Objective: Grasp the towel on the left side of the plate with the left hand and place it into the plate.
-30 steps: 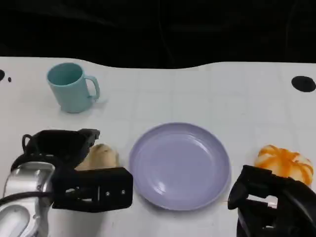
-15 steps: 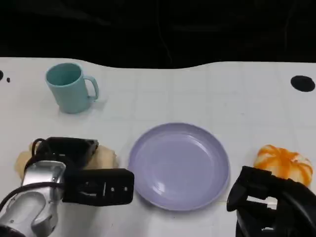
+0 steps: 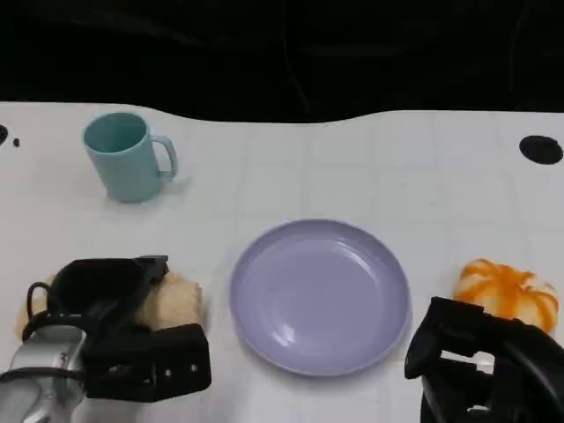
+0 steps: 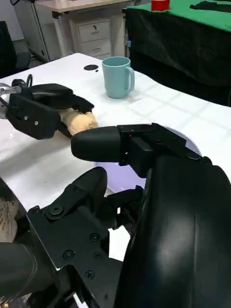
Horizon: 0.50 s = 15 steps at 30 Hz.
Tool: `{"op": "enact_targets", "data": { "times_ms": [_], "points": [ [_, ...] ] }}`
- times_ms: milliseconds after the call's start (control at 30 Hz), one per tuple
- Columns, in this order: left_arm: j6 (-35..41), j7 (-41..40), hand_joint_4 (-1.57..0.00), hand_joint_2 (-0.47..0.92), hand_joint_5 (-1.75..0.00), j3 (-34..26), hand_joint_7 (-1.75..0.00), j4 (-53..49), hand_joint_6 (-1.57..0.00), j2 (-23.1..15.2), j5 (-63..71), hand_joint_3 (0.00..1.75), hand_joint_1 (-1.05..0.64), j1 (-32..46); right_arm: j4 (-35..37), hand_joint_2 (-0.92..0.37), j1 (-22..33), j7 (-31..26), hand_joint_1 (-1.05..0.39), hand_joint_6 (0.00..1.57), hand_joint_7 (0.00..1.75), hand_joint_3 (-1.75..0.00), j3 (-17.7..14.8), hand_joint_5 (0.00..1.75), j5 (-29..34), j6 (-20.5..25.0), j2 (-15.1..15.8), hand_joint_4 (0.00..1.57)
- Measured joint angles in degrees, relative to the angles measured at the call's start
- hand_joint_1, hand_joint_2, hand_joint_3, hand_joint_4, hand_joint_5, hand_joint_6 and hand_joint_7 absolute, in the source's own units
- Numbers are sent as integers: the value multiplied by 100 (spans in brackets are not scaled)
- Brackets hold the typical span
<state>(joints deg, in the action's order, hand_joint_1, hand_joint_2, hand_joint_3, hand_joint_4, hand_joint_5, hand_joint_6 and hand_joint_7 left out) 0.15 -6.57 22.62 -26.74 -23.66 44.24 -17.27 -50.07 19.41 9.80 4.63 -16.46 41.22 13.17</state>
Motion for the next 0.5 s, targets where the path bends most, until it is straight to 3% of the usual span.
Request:
{"op": "enact_targets", "data": {
  "times_ms": [67, 167, 200, 233, 267, 333, 500],
  "points": [
    [-17, -91, -80, 91, -175, -61, -170, 172, -54, 0, -14, 22, -28, 86, 0, -50, -1, -1, -13, 64, 158, -129, -6, 175, 0, 3, 0, 72],
    [-66, -314, -84, 89, -175, -193, -174, 531, -56, 9, -26, 21, -24, 216, 0, -51, -6, -1, -12, 64, 158, -129, -4, 175, 0, 6, 1, 73],
    [-79, -383, -86, 86, -175, -246, -174, 647, -57, 23, -39, 31, -24, 236, 0, -51, -6, -1, -12, 64, 158, -129, -4, 175, 0, 6, 1, 73],
    [-82, -436, -89, 72, -175, -302, -175, 783, -59, 42, -73, 62, -24, 251, 0, -51, -6, -1, -12, 64, 158, -128, -3, 175, 0, 6, 1, 73],
    [-92, -472, -90, 65, -175, -356, -175, 933, -61, 65, -122, 78, -24, 259, 0, -51, -7, -1, -12, 64, 158, -128, -1, 175, 0, 6, 1, 73],
    [-123, -474, -92, 51, -175, -434, -175, 1279, -62, 106, -186, 100, -24, 267, 0, -51, -7, -1, -11, 64, 158, -128, 3, 175, 0, 6, 1, 73],
    [-197, -365, -92, 46, -175, -474, -175, 2066, -64, 247, -224, 111, -23, 263, 0, -51, -4, -2, -12, 64, 158, -128, 23, 175, 4, 5, 1, 73]
  ]
}}
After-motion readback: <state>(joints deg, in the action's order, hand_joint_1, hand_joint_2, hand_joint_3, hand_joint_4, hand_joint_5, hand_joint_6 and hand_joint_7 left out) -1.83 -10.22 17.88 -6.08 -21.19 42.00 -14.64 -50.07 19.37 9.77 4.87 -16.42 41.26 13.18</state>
